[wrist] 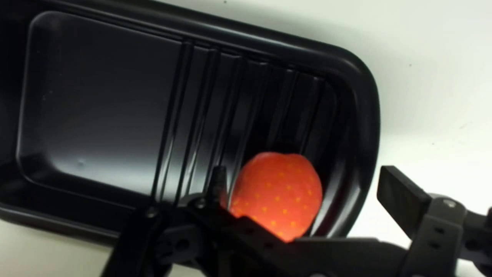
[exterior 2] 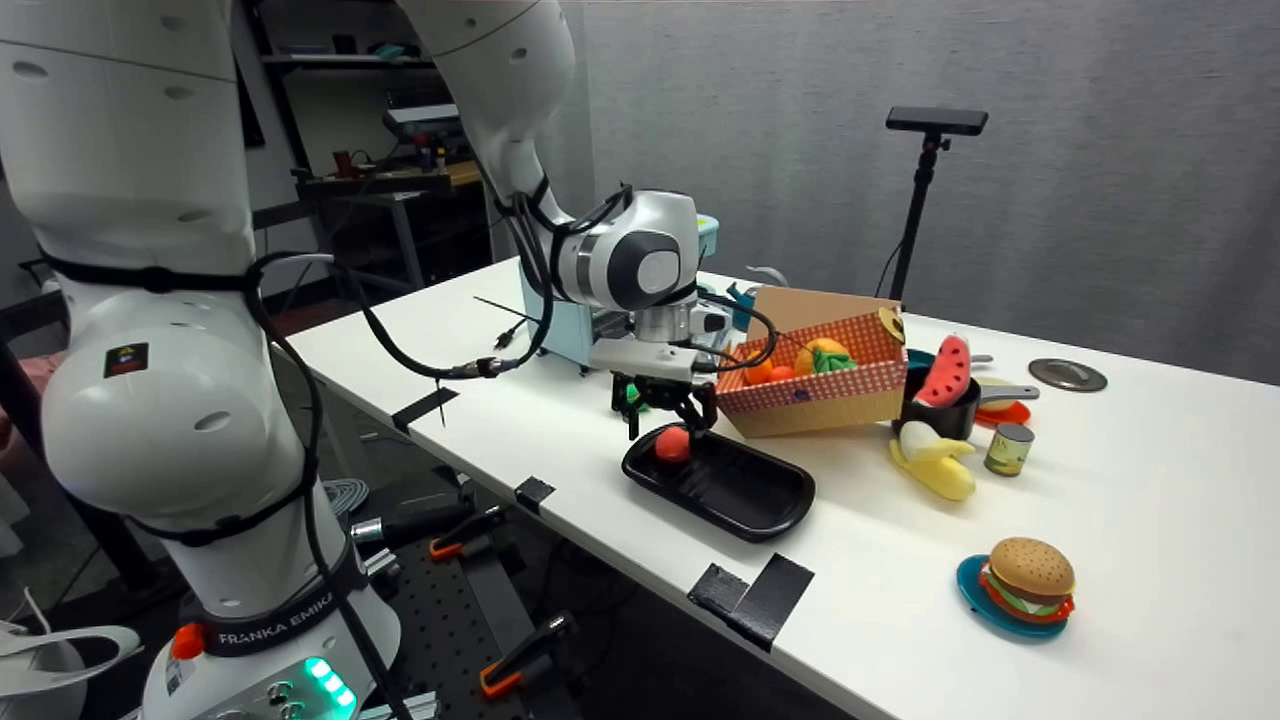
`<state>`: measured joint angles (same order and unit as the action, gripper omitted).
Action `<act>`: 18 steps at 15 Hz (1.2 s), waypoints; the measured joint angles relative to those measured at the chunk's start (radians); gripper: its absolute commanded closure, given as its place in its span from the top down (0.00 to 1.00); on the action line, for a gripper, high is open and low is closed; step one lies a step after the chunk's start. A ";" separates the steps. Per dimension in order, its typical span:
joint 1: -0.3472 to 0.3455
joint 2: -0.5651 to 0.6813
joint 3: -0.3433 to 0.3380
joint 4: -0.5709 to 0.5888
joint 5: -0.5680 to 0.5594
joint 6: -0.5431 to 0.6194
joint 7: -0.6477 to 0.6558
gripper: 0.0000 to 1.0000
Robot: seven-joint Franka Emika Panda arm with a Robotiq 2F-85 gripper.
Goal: Move the peach plush toy from the oven tray to the box
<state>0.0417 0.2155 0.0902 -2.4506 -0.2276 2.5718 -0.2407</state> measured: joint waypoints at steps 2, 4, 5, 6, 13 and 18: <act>0.006 0.001 0.018 0.000 0.001 -0.003 0.000 1.00; 0.010 0.003 0.024 0.003 0.001 -0.028 0.000 1.00; 0.010 0.004 0.024 0.005 0.001 -0.038 0.000 1.00; 0.010 0.005 0.024 0.006 0.001 -0.043 0.000 1.00; 0.010 0.004 0.019 0.009 0.001 -0.046 0.000 0.51; 0.010 -0.020 0.022 0.013 0.004 -0.056 0.000 0.16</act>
<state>0.0520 0.1956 0.1125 -2.4378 -0.2238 2.5158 -0.2405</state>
